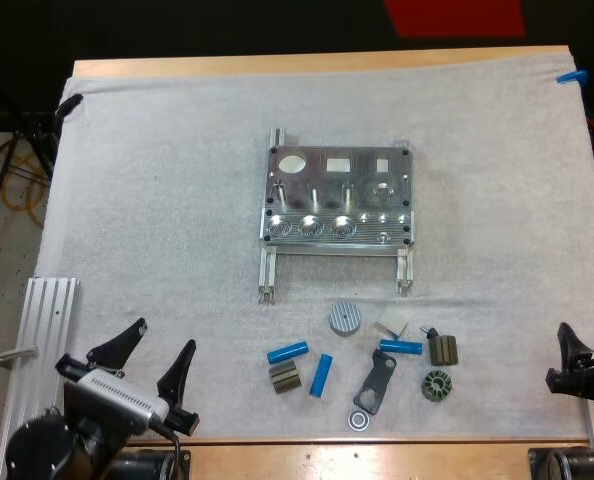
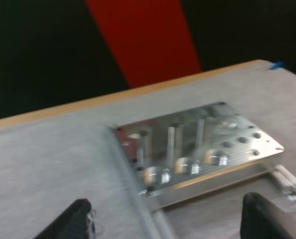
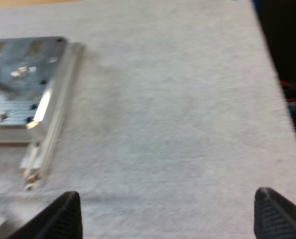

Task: Load cells from left to right

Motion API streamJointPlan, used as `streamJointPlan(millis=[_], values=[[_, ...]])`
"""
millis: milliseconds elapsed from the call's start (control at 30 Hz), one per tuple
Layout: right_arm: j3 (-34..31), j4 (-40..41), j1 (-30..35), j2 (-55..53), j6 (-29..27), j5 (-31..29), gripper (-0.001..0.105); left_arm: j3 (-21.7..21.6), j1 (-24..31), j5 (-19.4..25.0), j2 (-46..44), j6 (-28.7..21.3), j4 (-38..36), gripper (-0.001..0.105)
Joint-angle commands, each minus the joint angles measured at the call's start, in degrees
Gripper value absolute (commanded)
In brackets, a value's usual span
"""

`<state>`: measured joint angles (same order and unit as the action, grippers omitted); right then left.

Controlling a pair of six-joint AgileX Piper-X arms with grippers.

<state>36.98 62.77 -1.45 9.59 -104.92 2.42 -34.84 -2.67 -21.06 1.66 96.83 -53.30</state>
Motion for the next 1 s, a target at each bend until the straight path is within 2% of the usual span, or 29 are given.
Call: streamJointPlan(millis=[0,67,167,267,367,433,533,700,767,900,967], values=[[1.73,-0.46,-0.78,1.76,-0.74,2.10,0.069,-1.54,-0.25,-3.13,3.20,-0.31,0.50,0.061],[3.53,-0.46,-1.94,4.29,-0.90,4.28,0.069,-3.59,-0.83,-5.78,7.20,-0.30,0.50,0.061],[5.95,-0.27,-4.19,6.88,-1.77,8.10,0.069,-6.43,-2.70,-6.27,12.70,-0.97,0.31,0.061],[8.30,-0.08,-6.89,9.13,-2.19,9.54,0.069,-10.03,-5.46,-6.23,17.79,-5.79,-1.91,0.061],[10.68,1.45,-10.25,11.73,-3.93,9.86,0.069,-13.77,-9.12,-6.23,23.69,-8.60,-4.89,0.061],[11.40,1.98,-11.11,12.43,-4.81,9.86,0.069,-14.59,-10.14,-6.23,25.23,-9.37,-5.59,0.061],[12.63,3.02,-15.65,15.15,-6.86,10.08,0.069,-16.98,-15.58,-6.00,31.01,-12.59,-6.63,0.061],[12.66,3.02,-22.41,17.44,-6.91,13.64,0.069,-18.35,-23.18,-0.93,38.24,-17.57,-8.56,0.061],[12.66,2.84,-24.85,18.03,-6.91,14.32,0.069,-18.35,-26.06,3.28,41.44,-20.12,-9.27,0.061],[12.66,1.53,-27.60,18.24,-6.91,14.31,0.069,-18.35,-29.04,7.64,47.82,-22.94,-9.49,0.061],[12.66,0.90,-27.91,18.24,-6.91,14.31,0.069,-18.35,-29.50,8.03,50.61,-23.98,-9.49,0.061]])
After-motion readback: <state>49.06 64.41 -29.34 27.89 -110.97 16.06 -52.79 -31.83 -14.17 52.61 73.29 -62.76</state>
